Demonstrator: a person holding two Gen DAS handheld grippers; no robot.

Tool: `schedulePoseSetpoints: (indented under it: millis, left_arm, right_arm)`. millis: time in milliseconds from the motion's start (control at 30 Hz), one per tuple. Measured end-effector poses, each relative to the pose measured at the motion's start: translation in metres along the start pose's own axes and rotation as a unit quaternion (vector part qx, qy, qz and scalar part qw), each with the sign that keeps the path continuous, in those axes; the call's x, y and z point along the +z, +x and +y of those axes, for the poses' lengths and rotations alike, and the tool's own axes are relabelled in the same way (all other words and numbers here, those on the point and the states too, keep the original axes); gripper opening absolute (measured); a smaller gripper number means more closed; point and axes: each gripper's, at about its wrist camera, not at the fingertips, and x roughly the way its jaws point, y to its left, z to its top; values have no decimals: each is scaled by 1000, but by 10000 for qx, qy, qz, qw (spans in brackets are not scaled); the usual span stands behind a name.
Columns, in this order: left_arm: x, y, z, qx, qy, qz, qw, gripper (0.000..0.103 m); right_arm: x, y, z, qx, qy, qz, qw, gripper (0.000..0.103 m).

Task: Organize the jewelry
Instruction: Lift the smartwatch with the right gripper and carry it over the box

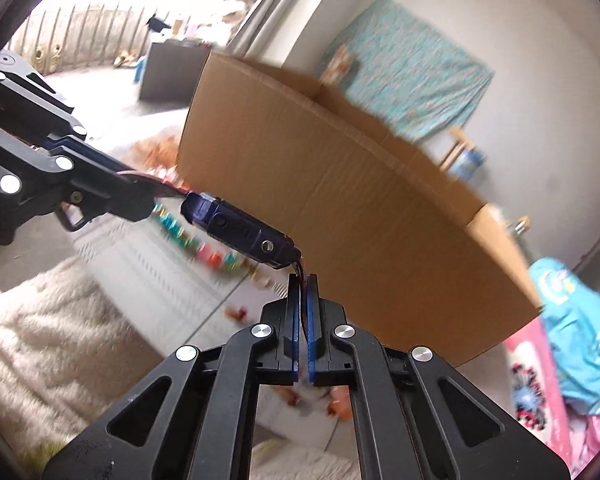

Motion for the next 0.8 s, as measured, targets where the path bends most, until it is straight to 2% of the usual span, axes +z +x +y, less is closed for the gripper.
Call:
schedulePoseSetpoints:
  millis: [133,233,467,700,800]
  left_arm:
    - [2,-12,-2,114,-20,-175,9998,6]
    - [1,-21,-3,217,9,-292,9993,6]
    - [11,-47,-10,300,67,-622,9976,6]
    - [52,-85,-14,243,385,-1285,9907,6]
    - [82,-86,-12,269,582,-1453,9873,6]
  right_arm:
    - [-1,-6,-3,-190,215,-372,9989,1]
    - [4,-9,1,-470,144,-666,9966,1]
    - [15,-23,-15,-345,615,-990,9926,1]
    - [50,-45,-59,-341,911,-1509,9838,1]
    - [73,-40,-84,-162,951,-1506,9839,1]
